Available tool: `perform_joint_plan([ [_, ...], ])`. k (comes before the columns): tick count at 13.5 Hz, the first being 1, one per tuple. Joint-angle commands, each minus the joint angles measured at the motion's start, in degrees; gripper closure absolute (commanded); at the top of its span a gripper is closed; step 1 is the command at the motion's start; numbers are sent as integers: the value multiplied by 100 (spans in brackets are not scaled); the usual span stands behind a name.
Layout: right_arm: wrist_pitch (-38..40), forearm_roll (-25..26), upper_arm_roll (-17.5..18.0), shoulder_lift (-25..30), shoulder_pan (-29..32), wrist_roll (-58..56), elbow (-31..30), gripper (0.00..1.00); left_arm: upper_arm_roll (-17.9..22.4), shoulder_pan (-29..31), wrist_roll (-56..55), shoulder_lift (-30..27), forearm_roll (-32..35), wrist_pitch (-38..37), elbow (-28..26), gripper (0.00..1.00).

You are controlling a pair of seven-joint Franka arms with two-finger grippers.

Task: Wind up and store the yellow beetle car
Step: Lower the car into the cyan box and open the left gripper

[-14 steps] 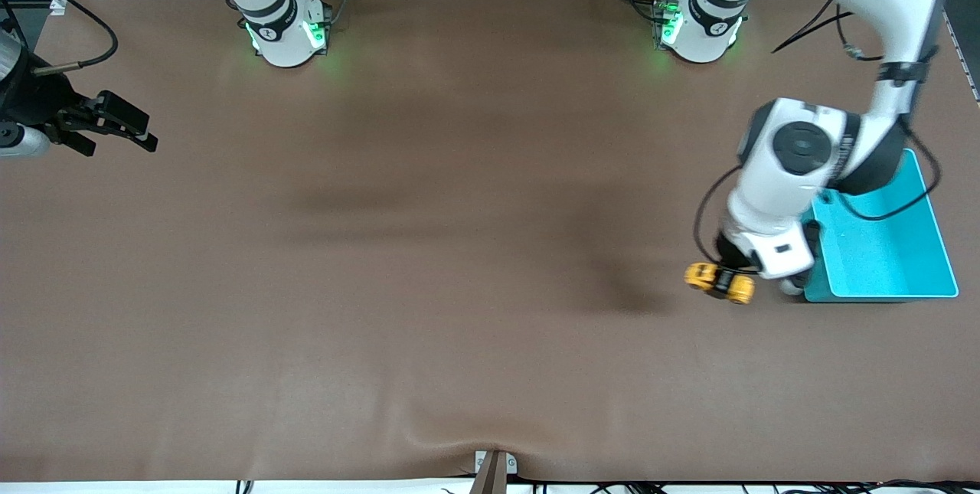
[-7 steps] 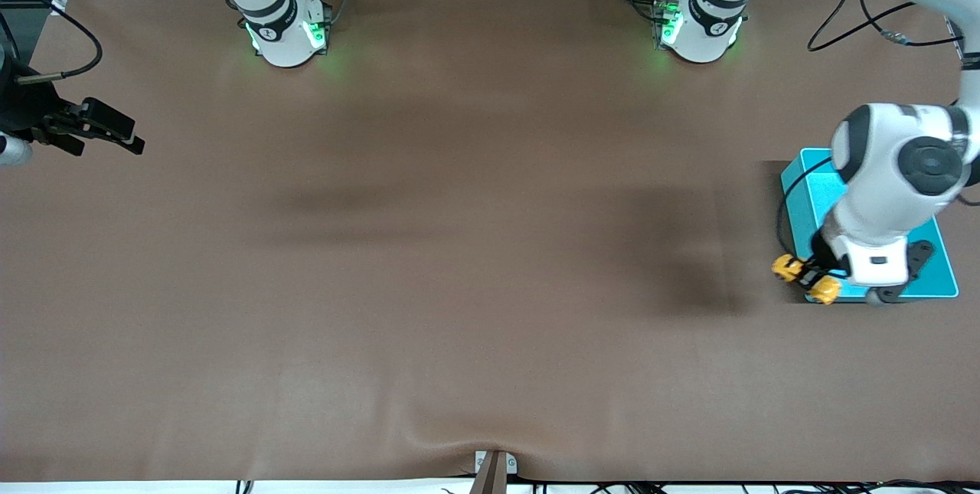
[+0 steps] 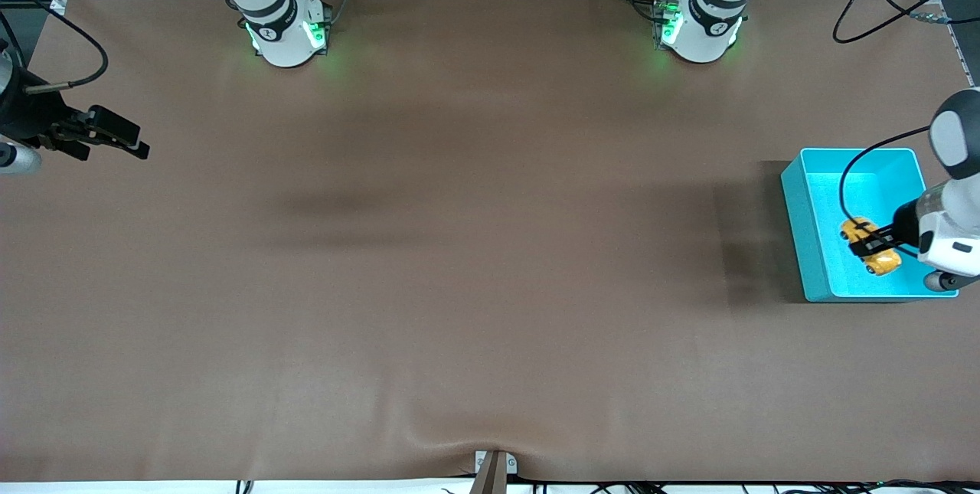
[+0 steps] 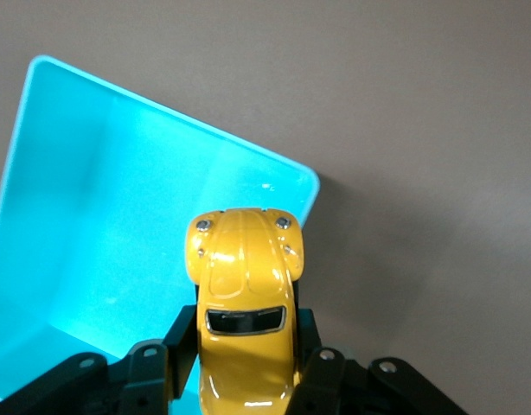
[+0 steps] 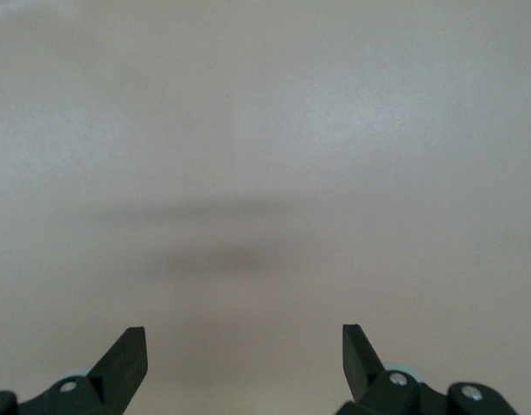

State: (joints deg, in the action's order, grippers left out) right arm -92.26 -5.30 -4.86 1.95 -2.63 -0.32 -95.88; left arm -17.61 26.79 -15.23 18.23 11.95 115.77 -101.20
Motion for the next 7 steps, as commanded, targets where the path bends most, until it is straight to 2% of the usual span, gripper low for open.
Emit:
perform_joint_plan([
  [1,15,11,38,-37,35,-47,79,0,-41,413,1175,128,-97,-133,92,100],
  [4,59,-6,38,-37,9,-38,79,0,-32,748,2337,356,-97,-133,75,100],
  [7,77,-15,38,-37,0,-38,113,0,-41,1056,2972,646,-106,-72,66,100],
])
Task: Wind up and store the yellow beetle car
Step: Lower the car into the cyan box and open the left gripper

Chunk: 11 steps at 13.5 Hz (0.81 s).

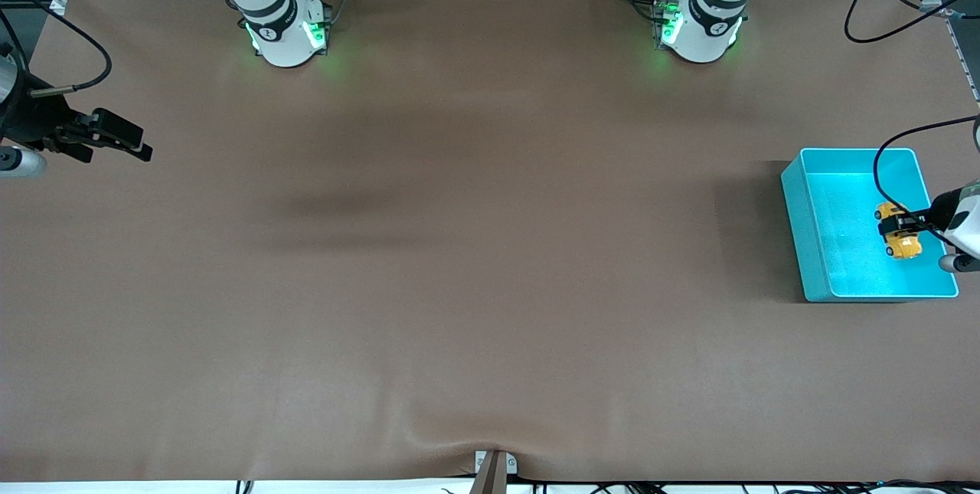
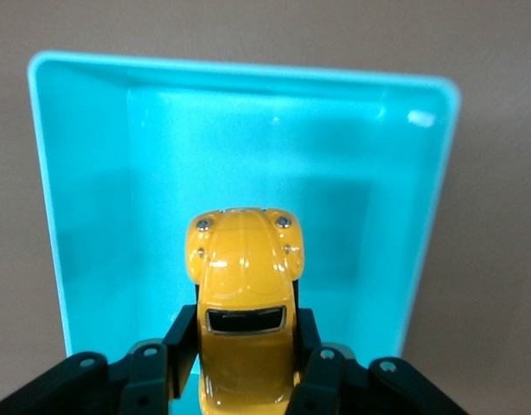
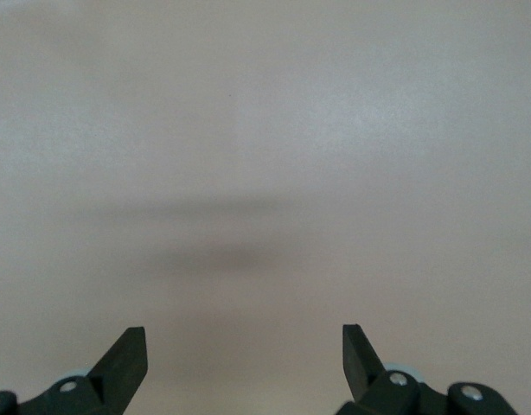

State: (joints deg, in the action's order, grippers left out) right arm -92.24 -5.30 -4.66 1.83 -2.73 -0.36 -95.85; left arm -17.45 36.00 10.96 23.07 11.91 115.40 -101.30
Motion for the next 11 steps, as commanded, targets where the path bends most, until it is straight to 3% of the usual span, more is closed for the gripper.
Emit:
perform_joint_plan([
  [1,75,-15,27,-24,9,-34,111,0,-48,170,389,258,-93,17,67,100],
  [11,92,-15,36,-59,-237,10,76,0,-22,276,512,1190,22,1792,-372,100],
])
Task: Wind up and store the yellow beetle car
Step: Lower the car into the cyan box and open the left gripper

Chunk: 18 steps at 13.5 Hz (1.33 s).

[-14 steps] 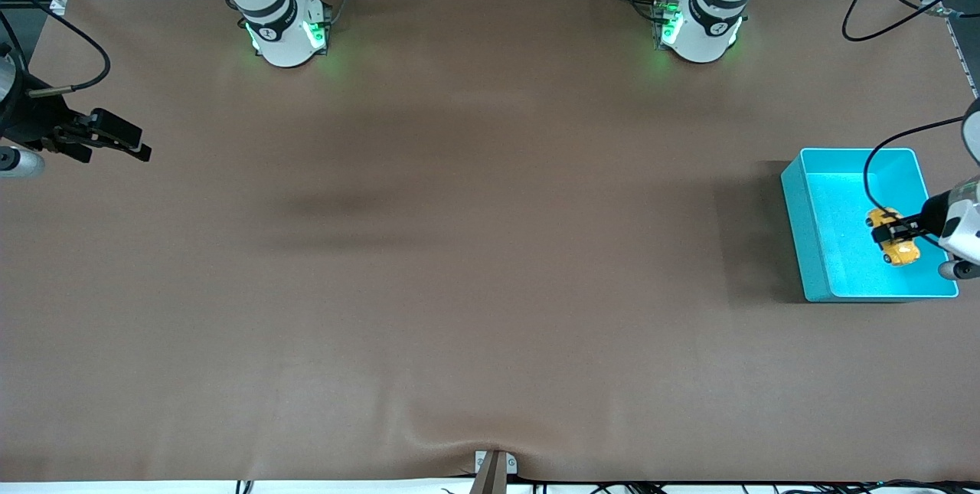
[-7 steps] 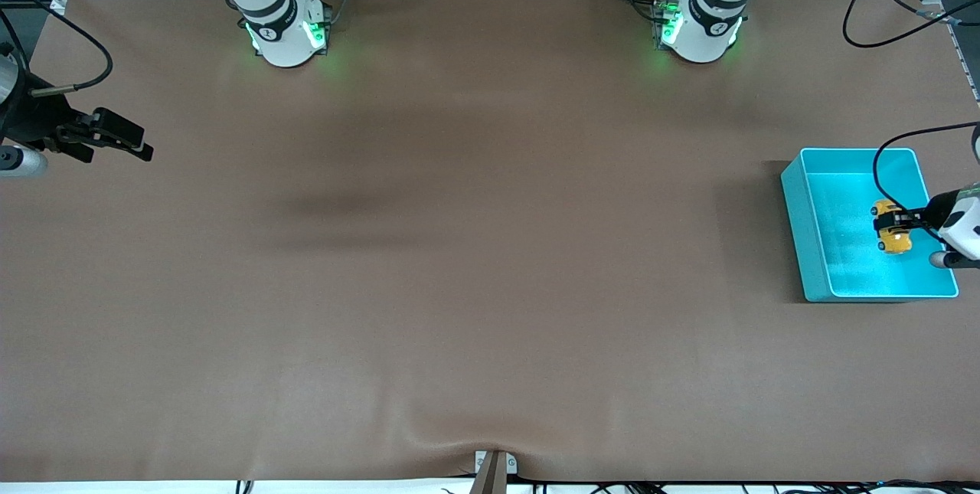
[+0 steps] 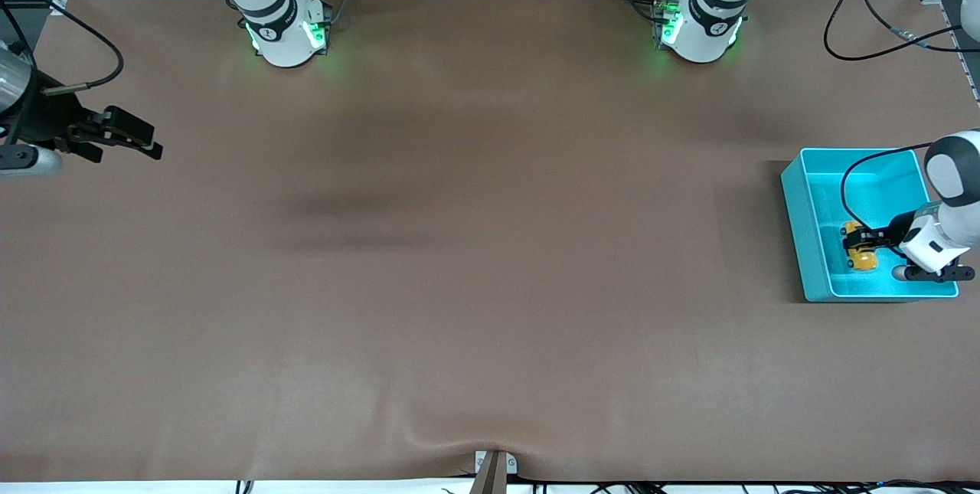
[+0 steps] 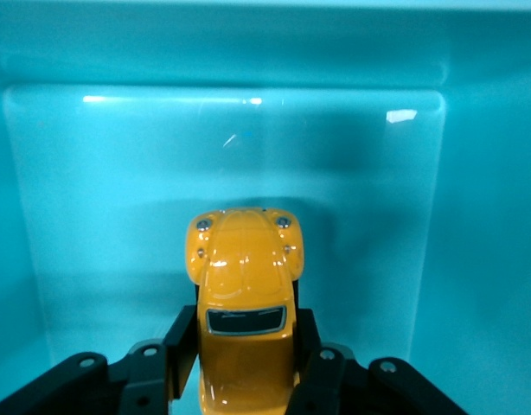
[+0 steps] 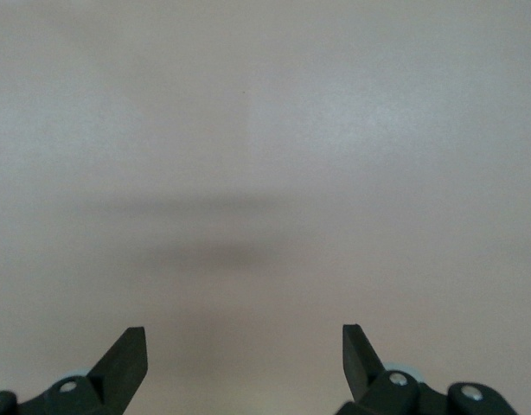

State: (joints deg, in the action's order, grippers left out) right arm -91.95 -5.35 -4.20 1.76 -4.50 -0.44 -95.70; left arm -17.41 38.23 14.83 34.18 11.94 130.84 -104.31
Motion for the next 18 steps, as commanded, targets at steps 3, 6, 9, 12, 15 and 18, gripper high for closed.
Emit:
perform_joint_plan([
  [3,63,-10,-10,-123,-43,-26,69,0,-17,53,126,115,28,328,-72,100],
  [6,89,-10,-10,-132,-25,-9,69,0,-17,45,126,177,19,328,-72,92],
  [9,81,-19,-10,-132,-77,9,86,0,-26,53,38,115,19,320,-63,0],
  [12,54,-19,-10,-132,-69,-9,95,0,-52,27,38,-121,19,258,-55,0],
  [15,10,-28,-10,-132,-51,-9,121,0,-114,10,29,-534,19,-57,-20,0],
  [18,-43,-10,-10,-141,-42,-26,279,0,-359,1,-111,-1035,10,-383,7,0],
])
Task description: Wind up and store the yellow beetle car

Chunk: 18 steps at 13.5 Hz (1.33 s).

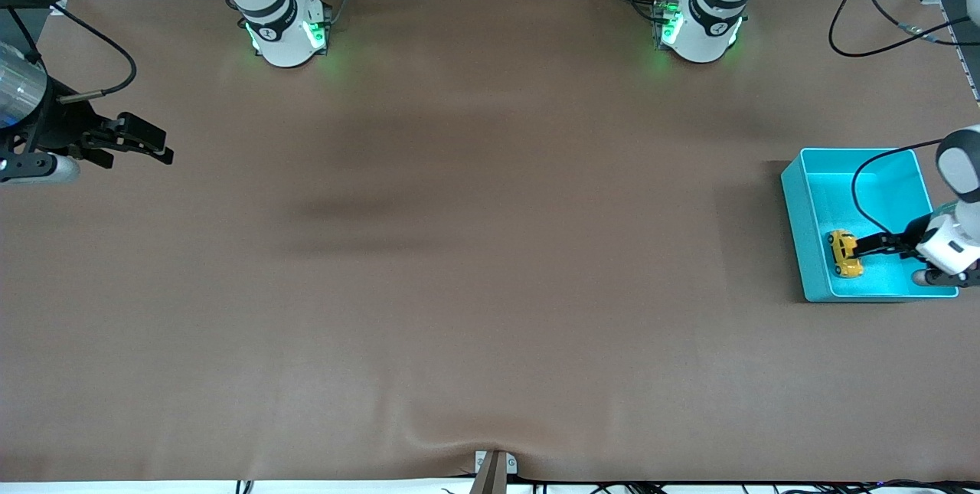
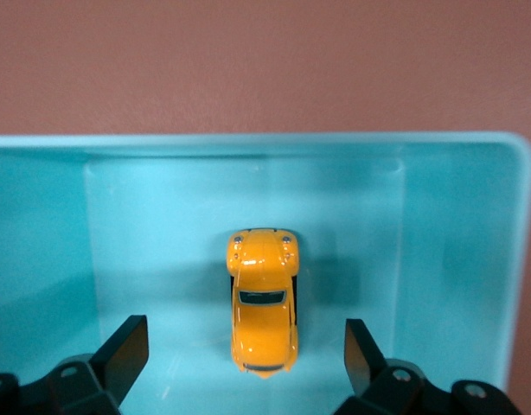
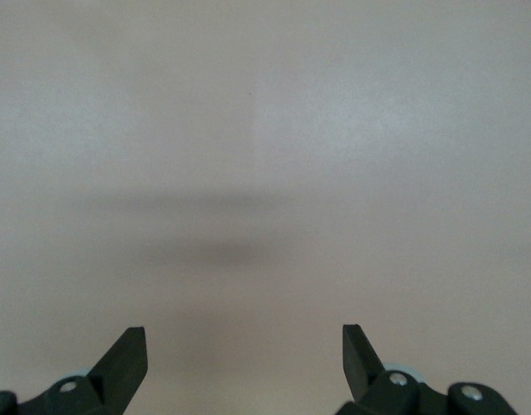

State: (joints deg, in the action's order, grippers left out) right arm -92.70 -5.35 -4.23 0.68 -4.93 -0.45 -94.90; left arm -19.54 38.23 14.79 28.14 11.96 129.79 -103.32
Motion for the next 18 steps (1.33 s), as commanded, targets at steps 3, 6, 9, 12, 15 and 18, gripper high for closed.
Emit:
perform_joint_plan([
  [3,50,7,-8,-24,19,-34,261,0,-672,1,-651,-931,-44,-672,-57,0],
  [6,94,34,-26,11,36,-43,323,0,-1129,9,-1116,-1257,-88,-1541,250,0],
  [9,217,164,-26,90,36,-43,323,0,-1657,-43,-1793,-1564,-106,-2306,453,0],
  [12,367,271,-26,256,36,-51,323,0,-1212,-954,-2224,-1872,-552,-3194,936,0],
  [15,542,280,-43,458,45,-52,323,0,-256,-1894,-2261,-2425,-1053,-3661,1042,0],
  [18,577,271,-61,521,193,-323,200,0,888,-3116,-2270,-2891,-1248,-4056,1051,0],
])
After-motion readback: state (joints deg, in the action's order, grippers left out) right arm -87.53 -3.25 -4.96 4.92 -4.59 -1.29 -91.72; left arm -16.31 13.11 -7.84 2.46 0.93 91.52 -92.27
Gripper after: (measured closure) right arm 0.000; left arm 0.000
